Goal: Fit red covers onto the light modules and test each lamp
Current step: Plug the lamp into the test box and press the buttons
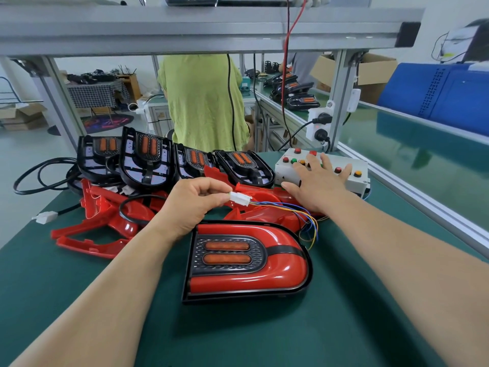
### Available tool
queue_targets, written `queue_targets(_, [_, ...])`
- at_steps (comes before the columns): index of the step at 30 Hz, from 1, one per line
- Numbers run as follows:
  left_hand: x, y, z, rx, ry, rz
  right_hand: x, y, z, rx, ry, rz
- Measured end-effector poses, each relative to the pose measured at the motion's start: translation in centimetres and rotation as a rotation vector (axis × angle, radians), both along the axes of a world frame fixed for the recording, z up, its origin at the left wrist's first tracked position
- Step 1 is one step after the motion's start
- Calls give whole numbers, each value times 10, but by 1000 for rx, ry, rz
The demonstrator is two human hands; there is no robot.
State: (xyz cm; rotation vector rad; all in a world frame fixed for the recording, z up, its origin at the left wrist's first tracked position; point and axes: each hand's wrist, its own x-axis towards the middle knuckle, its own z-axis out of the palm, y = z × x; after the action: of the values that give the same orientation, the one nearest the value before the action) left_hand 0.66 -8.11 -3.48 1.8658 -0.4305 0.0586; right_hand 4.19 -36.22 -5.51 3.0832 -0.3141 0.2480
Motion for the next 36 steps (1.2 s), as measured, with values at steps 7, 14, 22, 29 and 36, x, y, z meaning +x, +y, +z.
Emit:
queue_targets(7, [-1,0,1,-4,6,6,-2,-4,-1,-15,0,18])
queue_targets(14, [-2,-1,2,3,8,8,-1,-2,1,23,-36,-23])
queue_targets(22, [-3,-1,3,19,0,14,1,2,5,39,-29,-82])
queue_targets(29, [-2,-1,2,21,2,15,-1,3,3,25,-32,-74])
queue_targets(36, [-2,-2,2,20,1,16,0,1,2,19,-33,-71])
